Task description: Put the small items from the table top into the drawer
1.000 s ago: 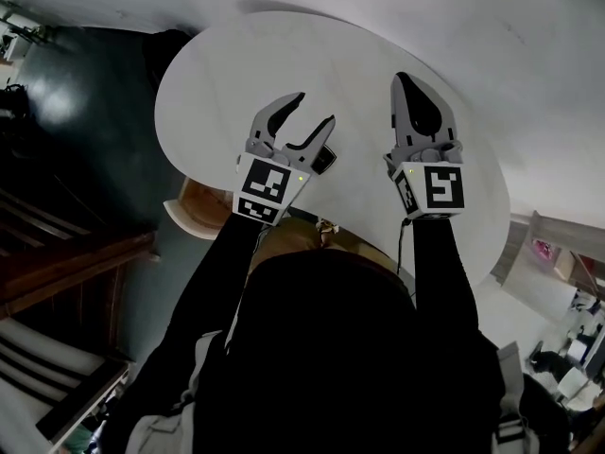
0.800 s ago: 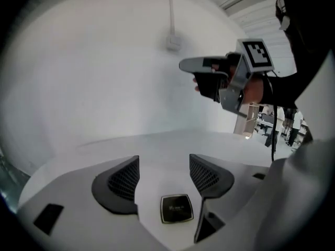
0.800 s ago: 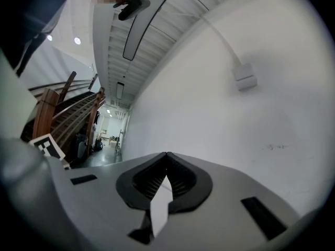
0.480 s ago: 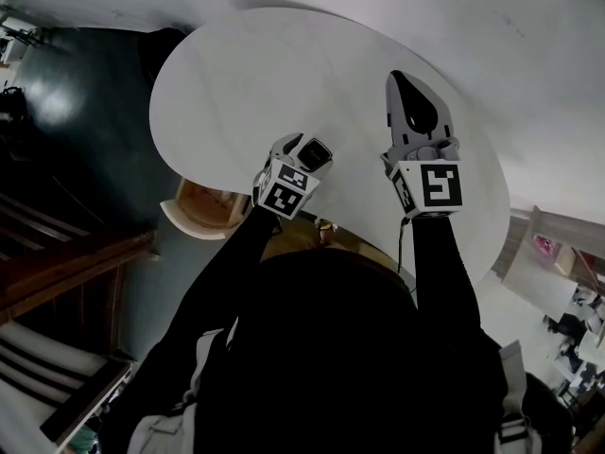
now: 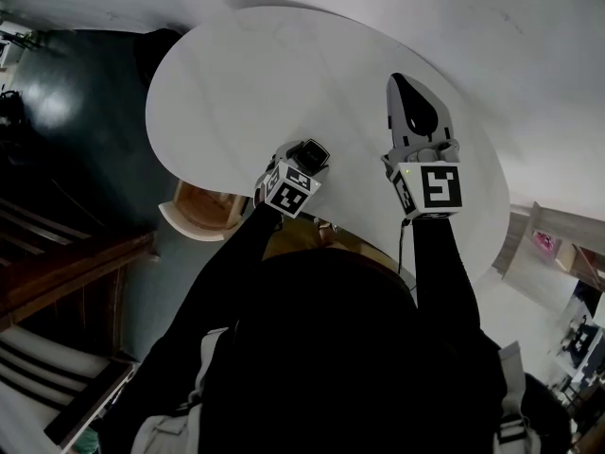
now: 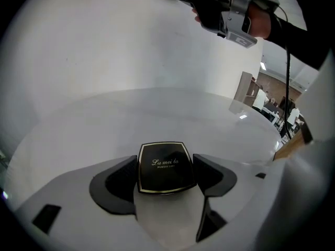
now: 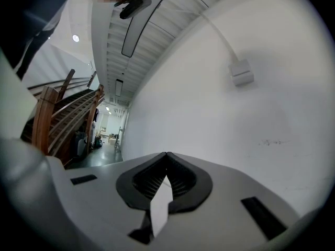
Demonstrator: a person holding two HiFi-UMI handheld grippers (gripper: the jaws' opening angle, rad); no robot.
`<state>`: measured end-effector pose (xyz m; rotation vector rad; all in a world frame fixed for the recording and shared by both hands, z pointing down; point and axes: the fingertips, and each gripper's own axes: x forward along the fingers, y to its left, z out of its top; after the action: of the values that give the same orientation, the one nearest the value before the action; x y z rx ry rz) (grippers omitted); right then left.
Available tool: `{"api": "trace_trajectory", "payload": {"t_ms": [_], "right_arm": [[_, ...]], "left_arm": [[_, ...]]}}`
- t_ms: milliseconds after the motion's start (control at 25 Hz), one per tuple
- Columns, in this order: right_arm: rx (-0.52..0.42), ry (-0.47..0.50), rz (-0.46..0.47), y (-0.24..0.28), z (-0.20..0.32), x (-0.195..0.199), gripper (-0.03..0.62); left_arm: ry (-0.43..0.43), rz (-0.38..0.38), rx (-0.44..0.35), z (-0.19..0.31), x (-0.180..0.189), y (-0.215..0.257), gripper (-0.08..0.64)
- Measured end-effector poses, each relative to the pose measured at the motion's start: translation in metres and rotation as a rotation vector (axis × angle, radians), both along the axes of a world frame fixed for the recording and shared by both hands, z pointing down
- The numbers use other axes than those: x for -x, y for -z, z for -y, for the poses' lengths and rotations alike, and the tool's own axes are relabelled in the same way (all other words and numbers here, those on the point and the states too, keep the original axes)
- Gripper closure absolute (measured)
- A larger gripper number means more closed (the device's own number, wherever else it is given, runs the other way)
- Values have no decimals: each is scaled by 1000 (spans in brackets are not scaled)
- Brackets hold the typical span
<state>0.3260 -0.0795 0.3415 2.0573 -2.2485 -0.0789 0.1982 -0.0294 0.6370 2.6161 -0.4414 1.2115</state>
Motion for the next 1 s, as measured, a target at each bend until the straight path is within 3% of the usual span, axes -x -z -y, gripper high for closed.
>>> {"api": "trace_trajectory", "payload": {"t_ms": [160, 320, 640, 1000], "right_arm": [[-9, 9, -1, 2, 2, 3, 566], [-12, 16, -1, 2, 3, 2, 566], [-31, 44, -5, 10, 11, 5, 566], [-54, 74, 2, 16, 21, 16, 566]], "left_arm": [[-8, -1, 18, 1, -1, 5, 215], [24, -82, -28, 13, -9, 39, 213], [126, -315, -205, 69, -23, 157, 213], [192, -500, -374, 88, -13, 279, 213]]}}
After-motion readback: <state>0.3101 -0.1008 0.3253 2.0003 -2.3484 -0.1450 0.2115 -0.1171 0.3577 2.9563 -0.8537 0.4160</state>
